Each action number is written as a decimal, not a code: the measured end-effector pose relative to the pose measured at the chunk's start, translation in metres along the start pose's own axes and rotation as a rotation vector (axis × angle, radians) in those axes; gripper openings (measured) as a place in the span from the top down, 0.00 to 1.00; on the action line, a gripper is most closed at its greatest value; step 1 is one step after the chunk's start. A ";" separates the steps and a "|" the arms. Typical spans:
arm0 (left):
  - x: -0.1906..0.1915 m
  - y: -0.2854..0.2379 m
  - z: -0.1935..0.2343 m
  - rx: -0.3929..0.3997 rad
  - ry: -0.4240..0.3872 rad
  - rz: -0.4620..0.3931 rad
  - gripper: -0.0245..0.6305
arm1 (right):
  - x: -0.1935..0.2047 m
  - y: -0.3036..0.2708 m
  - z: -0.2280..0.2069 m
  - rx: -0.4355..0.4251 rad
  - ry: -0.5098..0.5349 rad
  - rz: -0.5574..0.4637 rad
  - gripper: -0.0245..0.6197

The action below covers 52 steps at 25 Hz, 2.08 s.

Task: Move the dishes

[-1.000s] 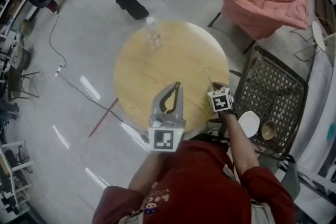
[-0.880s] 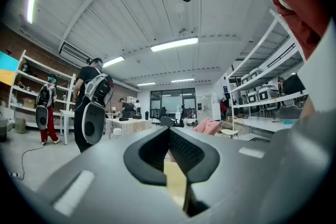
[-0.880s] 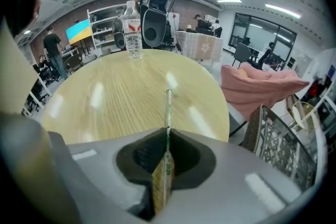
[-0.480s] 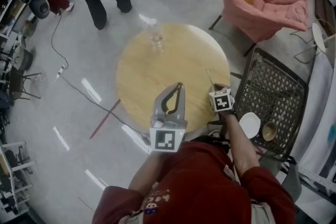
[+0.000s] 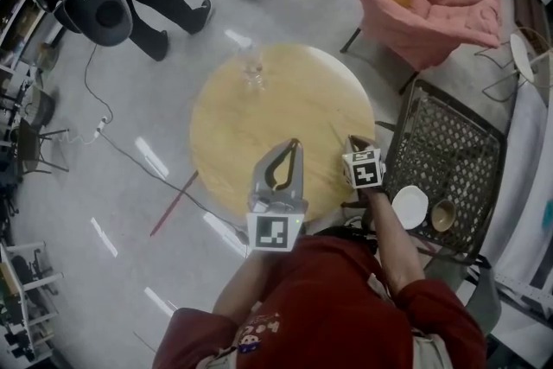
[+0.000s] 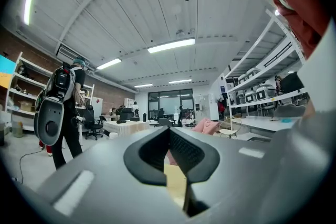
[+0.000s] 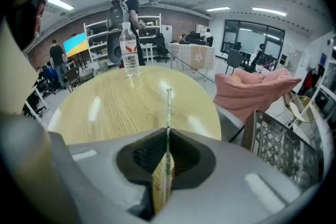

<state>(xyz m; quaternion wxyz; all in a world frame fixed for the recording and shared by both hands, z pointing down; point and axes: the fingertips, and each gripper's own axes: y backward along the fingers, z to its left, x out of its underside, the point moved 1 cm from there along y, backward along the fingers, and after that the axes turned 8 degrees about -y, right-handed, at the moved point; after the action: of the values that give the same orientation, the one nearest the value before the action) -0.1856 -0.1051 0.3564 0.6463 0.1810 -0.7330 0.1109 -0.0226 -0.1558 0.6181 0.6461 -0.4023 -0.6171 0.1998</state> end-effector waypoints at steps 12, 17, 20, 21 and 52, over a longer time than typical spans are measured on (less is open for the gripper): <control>-0.004 -0.012 -0.020 0.044 -0.010 -0.005 0.95 | -0.048 0.044 -0.005 0.025 -0.015 -0.210 0.93; -0.004 -0.018 -0.035 0.077 -0.015 -0.007 0.95 | -0.062 0.070 -0.018 0.051 -0.062 -0.346 0.93; -0.008 -0.022 -0.044 0.095 -0.007 -0.021 0.95 | -0.071 0.091 -0.021 0.067 -0.075 -0.434 0.93; -0.010 -0.024 -0.047 0.103 -0.004 -0.026 0.95 | -0.075 0.099 -0.023 0.075 -0.071 -0.467 0.93; -0.025 -0.045 -0.193 0.452 0.006 -0.069 0.95 | -0.004 0.257 -0.130 0.459 -0.255 -0.813 0.93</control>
<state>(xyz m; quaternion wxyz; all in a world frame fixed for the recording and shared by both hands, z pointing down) 0.0102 -0.0662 0.3553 0.5950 0.3458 -0.6809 0.2507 0.1624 -0.0412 0.4297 0.6631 0.0524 -0.7385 0.1098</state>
